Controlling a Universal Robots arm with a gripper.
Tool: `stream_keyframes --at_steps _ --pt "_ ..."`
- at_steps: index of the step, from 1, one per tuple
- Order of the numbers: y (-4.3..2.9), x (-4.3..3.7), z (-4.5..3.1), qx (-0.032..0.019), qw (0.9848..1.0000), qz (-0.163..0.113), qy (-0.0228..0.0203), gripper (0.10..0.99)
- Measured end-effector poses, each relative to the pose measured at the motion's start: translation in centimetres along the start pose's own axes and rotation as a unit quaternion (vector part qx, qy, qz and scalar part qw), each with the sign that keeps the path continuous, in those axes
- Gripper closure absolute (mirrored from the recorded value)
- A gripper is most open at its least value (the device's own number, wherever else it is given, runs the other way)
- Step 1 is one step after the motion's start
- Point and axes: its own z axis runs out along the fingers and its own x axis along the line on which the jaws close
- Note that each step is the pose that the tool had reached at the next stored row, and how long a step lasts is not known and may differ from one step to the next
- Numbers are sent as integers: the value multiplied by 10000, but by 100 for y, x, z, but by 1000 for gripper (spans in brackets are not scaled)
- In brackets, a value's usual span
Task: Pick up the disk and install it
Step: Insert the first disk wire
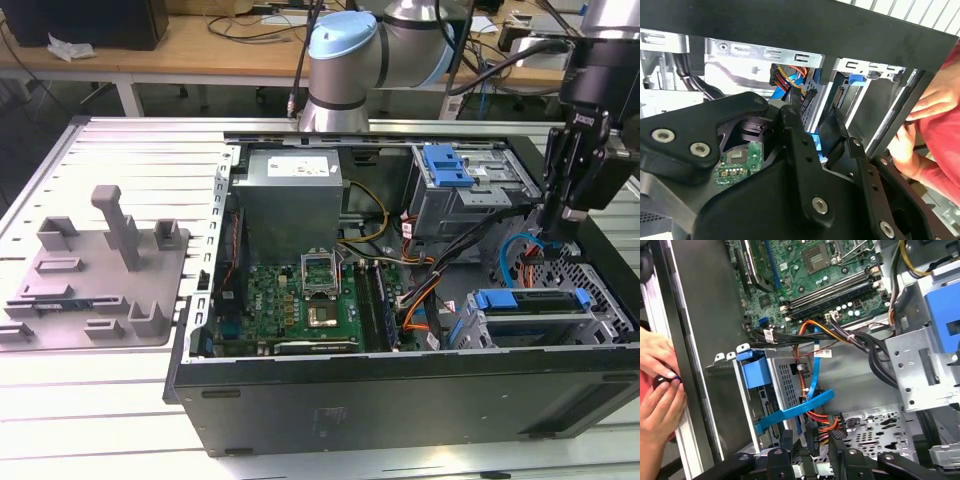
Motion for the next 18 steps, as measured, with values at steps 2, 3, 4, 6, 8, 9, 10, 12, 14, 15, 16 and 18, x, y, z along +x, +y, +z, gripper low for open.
stream_keyframes --at_steps 2,3,4,6,8,9,10,12,14,15,16,18 --pt "2 -11 25 16 10000 -5 79 671" --pt "2 -15 32 18 10000 -9 81 671" --pt "3 -22 36 21 10000 -15 81 671" --pt "18 -76 26 38 9999 -37 107 671" --pt "30 -108 18 93 9995 -86 279 671" --pt "31 -111 19 99 9995 -95 292 671" --pt "35 -116 21 104 9994 -102 299 671" --pt "50 -136 27 115 9994 -120 306 824" --pt "60 -152 30 124 9993 -132 317 824" --pt "61 -155 31 127 9993 -137 321 824" --pt "62 -156 31 129 9993 -144 327 824" --pt "63 -158 34 130 9993 -153 329 824"
